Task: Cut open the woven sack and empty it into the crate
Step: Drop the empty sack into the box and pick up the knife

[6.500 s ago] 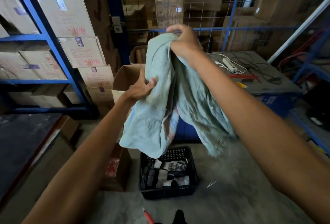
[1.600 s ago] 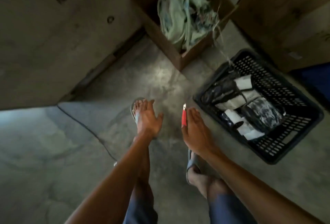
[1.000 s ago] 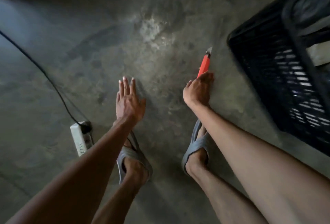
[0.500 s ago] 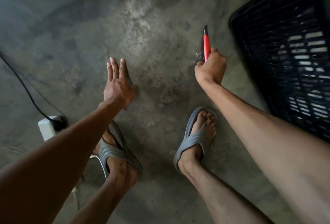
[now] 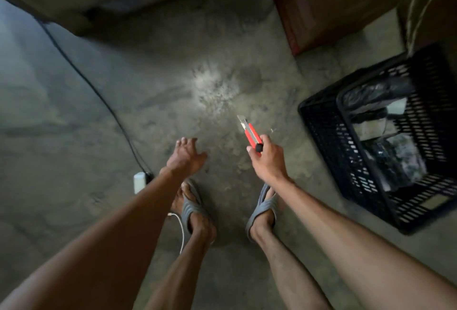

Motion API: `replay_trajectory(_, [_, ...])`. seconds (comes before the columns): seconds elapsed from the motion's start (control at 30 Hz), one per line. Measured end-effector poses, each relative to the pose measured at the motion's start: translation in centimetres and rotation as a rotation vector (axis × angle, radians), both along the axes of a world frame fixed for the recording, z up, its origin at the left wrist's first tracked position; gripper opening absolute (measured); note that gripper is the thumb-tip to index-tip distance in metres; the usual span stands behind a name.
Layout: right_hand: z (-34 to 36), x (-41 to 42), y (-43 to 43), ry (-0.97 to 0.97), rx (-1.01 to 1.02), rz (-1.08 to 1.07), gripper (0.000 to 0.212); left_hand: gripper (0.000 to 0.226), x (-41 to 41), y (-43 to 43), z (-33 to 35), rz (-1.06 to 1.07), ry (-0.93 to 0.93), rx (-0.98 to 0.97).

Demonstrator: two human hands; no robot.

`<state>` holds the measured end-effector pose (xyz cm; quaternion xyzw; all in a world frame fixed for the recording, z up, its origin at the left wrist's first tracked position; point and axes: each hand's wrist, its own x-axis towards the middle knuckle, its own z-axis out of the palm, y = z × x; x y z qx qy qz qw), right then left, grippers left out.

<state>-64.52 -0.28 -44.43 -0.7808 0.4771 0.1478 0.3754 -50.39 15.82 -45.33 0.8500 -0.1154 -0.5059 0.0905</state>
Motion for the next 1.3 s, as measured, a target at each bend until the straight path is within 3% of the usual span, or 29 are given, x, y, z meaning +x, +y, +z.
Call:
replay_trajectory(0.37, [40.1,14.2,8.1,-0.375,-0.277,0.086,0.031,0.075,11.3,7.9,43.4,0.170,-0.288,-0.129])
replay_trajectory(0.47, [46.8,17.6,8.9,-0.406,-0.351,0.135,0.029,0.076,13.9,8.3,50.6,0.227,-0.375,-0.216])
replay_trajectory(0.63, [56.9,24.6,8.8,-0.619,-0.357,0.101,0.025,0.074,19.5,8.8,61.1,0.273,-0.604,-0.398])
replay_trajectory(0.97, [63.6,39.8,0.5,-0.673,-0.416,0.071,0.031,0.076,33.3,4.0,66.0,0.267,-0.798,-0.523])
replay_trajectory(1.3, [55.7,57.3,-7.6,-0.482,-0.403,0.149,0.036,0.075,49.6,-2.4,56.9,0.315,-0.728,-0.326])
